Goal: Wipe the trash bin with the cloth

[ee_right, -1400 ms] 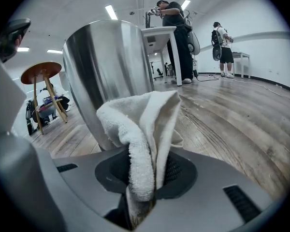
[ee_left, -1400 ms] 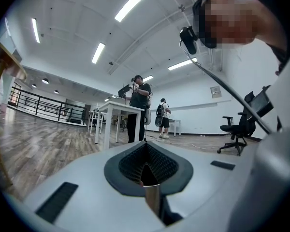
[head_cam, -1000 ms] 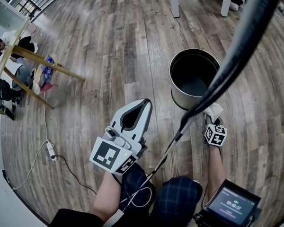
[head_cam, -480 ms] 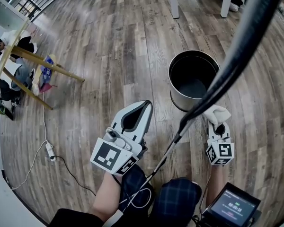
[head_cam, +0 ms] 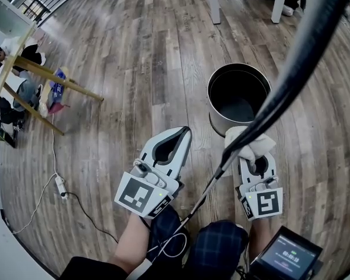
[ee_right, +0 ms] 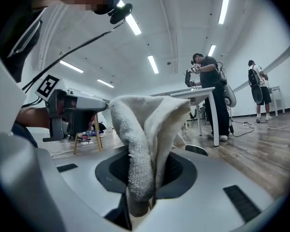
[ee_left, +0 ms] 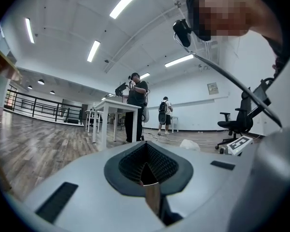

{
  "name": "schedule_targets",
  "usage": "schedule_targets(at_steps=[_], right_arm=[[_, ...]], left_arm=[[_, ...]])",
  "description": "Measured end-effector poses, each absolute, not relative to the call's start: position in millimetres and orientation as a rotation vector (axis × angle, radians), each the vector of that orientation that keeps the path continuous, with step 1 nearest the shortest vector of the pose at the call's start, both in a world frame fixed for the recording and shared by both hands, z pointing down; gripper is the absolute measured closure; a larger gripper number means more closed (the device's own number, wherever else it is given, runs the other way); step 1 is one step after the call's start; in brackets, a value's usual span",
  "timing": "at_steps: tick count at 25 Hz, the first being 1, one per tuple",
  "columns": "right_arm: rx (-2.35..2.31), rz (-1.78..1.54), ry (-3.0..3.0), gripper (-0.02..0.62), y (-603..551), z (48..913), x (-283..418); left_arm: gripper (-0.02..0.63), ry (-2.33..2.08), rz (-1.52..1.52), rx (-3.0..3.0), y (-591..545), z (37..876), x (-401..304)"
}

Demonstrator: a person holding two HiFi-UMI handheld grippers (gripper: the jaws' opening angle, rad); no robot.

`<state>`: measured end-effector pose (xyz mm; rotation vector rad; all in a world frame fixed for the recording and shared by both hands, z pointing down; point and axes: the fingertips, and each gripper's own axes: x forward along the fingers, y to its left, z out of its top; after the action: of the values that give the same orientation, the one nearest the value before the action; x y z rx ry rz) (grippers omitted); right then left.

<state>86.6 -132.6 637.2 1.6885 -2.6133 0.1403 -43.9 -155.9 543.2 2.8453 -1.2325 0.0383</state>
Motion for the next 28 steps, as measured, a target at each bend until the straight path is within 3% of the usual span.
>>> schedule_targets(at_steps=[14, 28], right_arm=[[1.667, 0.109, -2.584, 0.503, -128.8, 591.7, 87.8], [1.653, 0.067, -2.586, 0.503, -108.7, 466.9, 95.9]], left_arm=[[0.609, -1.261, 0.027, 2.725, -151.2, 542.0, -64.3], [0.609, -1.212, 0.037, 2.869, -136.9, 423.4, -30.3]])
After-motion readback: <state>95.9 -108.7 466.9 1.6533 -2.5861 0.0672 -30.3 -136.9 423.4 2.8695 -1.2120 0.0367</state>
